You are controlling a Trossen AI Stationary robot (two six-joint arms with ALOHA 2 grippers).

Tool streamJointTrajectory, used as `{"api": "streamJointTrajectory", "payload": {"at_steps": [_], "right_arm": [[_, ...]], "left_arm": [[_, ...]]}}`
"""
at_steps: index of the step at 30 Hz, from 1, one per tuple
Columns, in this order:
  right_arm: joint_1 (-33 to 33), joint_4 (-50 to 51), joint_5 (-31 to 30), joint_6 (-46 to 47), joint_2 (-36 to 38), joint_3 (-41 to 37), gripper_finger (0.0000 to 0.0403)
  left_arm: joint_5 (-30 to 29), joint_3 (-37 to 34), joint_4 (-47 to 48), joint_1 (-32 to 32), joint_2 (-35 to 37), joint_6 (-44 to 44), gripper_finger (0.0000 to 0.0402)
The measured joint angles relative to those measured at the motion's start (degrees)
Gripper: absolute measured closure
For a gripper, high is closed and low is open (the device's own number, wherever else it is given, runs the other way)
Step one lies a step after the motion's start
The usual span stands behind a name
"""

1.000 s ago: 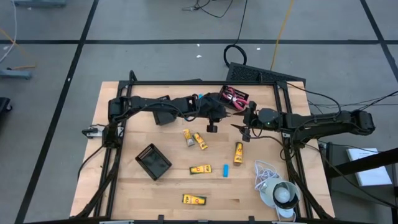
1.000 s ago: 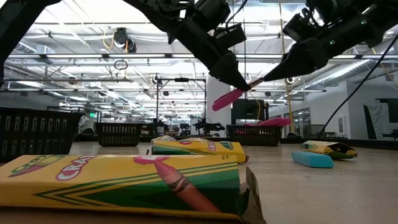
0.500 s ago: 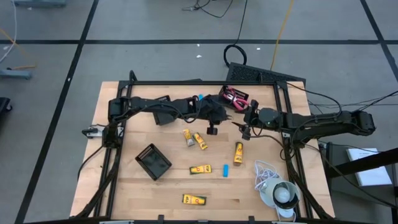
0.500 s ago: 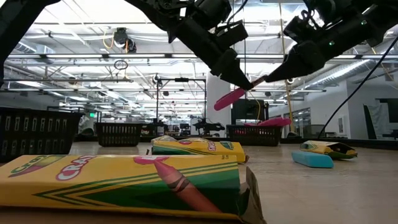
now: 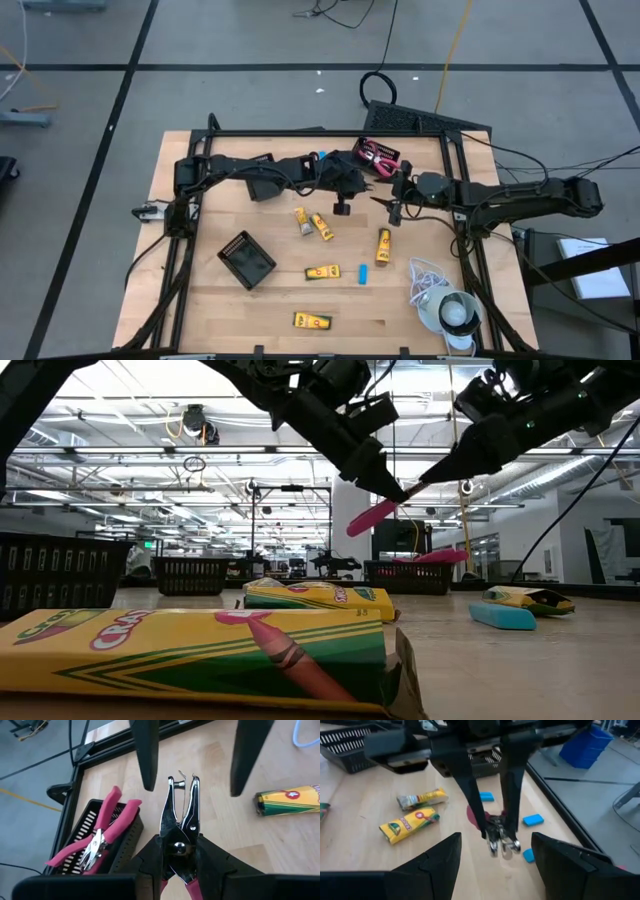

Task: Pick & Place School Supplies
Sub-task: Put the pink grommet eyelet pliers into the top right black bin

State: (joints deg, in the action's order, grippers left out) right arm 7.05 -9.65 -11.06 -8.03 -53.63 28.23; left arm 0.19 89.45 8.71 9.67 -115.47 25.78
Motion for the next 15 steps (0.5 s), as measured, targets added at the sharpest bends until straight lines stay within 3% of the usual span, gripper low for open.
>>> {"api": "streamJointTrajectory", "payload": {"at_steps": [10, 15], "right_arm": [[0.2, -3.3, 0.8, 0.2, -4.3, 0.0, 0.0169], [0.7, -5.5, 0.8, -0.4, -6.2, 0.1, 0.0193]], "left_arm": [[0.3, 0.0, -1.5, -0.1, 0.0, 0.0, 0.0318], [0.3, 0.0, -1.4, -0.1, 0.0, -0.1, 0.0318]]}}
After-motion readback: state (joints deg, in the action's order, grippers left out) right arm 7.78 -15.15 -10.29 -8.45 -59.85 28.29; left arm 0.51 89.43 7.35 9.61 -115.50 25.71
